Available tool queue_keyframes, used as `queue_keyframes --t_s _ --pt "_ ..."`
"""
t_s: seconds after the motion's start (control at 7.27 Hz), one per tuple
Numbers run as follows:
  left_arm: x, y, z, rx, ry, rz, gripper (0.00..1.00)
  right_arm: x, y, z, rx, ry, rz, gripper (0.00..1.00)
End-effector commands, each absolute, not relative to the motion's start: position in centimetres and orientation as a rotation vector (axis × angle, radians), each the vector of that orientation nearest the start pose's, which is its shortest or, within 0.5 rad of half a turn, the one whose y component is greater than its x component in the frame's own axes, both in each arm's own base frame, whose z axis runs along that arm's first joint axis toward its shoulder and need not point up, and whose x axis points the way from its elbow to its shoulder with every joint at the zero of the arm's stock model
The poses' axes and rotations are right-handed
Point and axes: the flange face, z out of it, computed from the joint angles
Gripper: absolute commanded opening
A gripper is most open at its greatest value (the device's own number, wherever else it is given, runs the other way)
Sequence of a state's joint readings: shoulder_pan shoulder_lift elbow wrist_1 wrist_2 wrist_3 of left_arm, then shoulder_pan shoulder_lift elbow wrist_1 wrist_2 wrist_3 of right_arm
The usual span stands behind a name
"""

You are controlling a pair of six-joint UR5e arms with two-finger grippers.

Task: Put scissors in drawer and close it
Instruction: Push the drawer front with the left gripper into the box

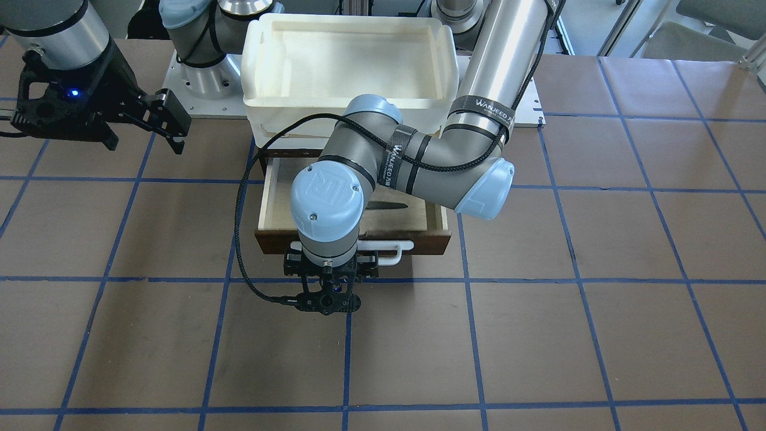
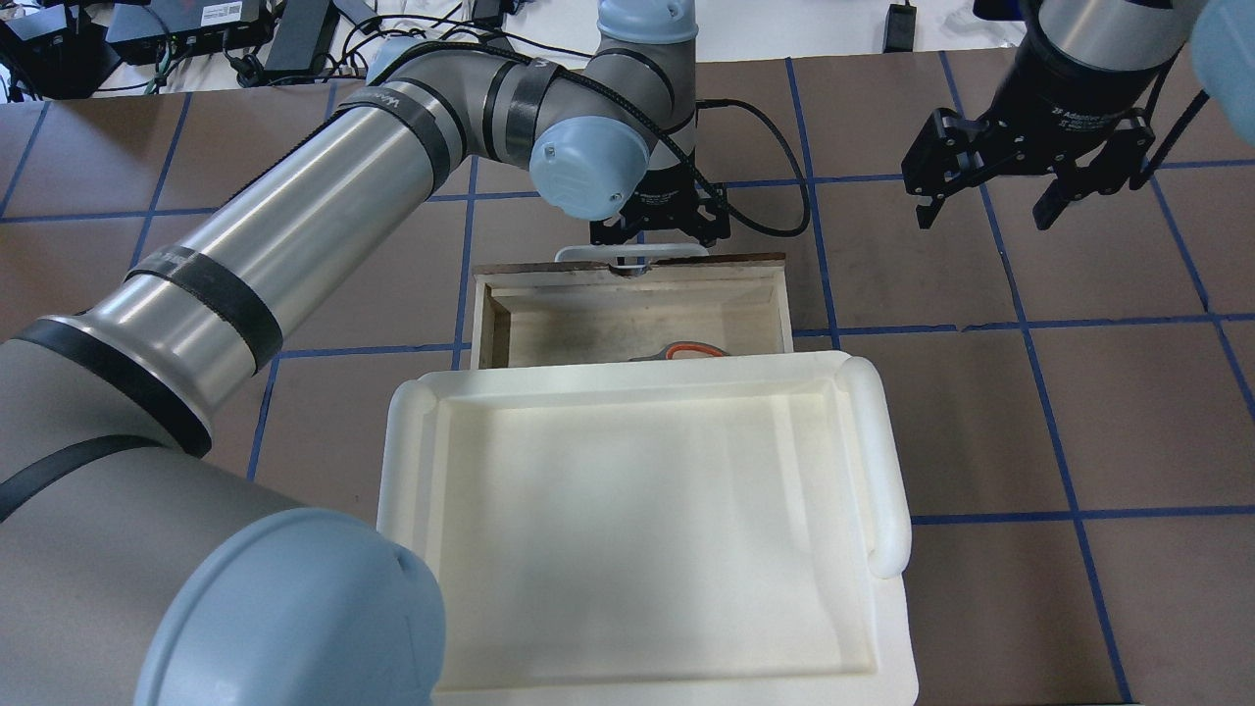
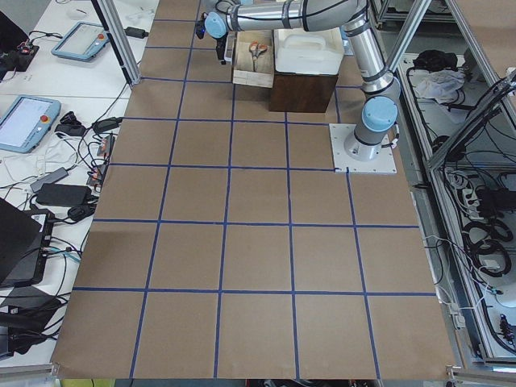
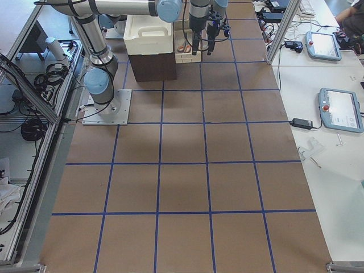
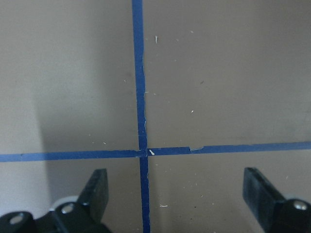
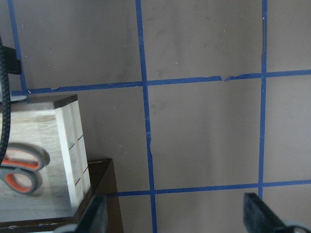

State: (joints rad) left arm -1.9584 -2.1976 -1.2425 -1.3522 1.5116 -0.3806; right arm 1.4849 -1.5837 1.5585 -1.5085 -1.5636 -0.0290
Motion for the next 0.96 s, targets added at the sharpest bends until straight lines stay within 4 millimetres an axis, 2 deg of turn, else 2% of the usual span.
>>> queue_keyframes --t_s 0.0,0.41,0.83 --pt "-39.9 -60.8 28.9 0.009 3.161 0.148 1.00 9.2 -49.2 49.4 0.089 3.130 0.059 1.00" --pt "-39.4 -59.3 29.4 0.009 3.127 0.237 1.00 9.2 -49.3 49.3 0.089 3.128 0.061 1.00" --pt "-38.1 -55.2 30.3 0.006 3.114 0.302 1.00 9.3 -49.3 49.2 0.089 3.125 0.066 1.00"
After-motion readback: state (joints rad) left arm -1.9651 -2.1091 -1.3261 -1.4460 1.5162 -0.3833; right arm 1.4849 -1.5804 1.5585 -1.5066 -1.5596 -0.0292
